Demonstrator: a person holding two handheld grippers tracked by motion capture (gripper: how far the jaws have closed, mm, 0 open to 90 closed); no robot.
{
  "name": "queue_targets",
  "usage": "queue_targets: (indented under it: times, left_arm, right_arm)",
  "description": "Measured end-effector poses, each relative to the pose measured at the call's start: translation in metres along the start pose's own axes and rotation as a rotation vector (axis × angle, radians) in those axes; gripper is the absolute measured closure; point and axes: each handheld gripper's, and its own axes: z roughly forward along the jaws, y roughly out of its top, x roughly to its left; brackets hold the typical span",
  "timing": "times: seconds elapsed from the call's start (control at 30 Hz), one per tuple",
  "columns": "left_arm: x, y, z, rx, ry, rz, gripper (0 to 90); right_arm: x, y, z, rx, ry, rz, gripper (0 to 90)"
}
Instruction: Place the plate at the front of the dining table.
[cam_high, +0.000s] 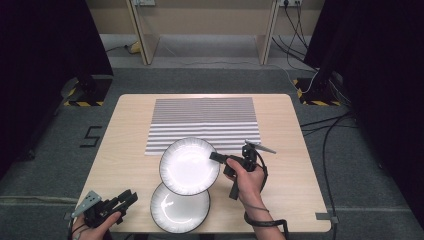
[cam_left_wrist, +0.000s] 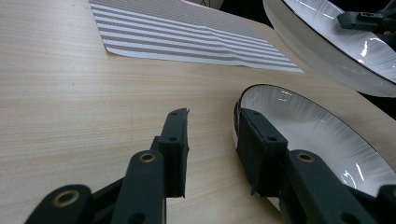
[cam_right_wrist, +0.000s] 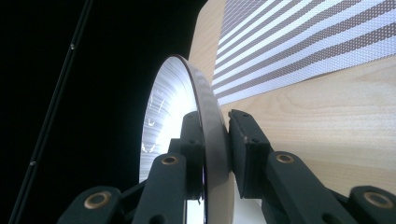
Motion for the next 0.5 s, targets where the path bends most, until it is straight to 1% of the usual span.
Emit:
queue_targets:
  times: [0.2, 0.5]
  left_arm:
    - [-0.0001, 0.0001, 0.0, 0.0, 0.0, 0.0, 62.9]
    - [0.0002, -0.0002, 0.0, 0.001, -0.001, -0.001, 63.0]
  right_arm:
    - [-0.0009, 0.0037, 0.0004, -0.004, -0.011, 0.003, 76.1]
    - [0.0019, 0.0105, 0.0026, -0.009, -0.003, 0.004, 75.9]
